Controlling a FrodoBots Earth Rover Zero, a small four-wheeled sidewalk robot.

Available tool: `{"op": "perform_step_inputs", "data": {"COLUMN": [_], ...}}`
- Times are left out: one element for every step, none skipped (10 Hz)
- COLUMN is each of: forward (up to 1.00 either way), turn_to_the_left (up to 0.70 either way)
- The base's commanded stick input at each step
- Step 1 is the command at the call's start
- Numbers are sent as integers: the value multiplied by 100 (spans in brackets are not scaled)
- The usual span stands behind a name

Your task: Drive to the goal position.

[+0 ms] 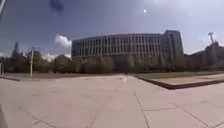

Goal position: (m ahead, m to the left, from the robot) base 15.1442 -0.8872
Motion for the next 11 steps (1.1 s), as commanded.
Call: {"op": "perform_step_inputs", "data": {"forward": [70, 70, 70, 70, 70, 70, 70, 70, 70, 70, 70], "turn_to_the_left": [6, 6, 6, 6, 6, 6, 6, 6, 6, 6, 6]}}
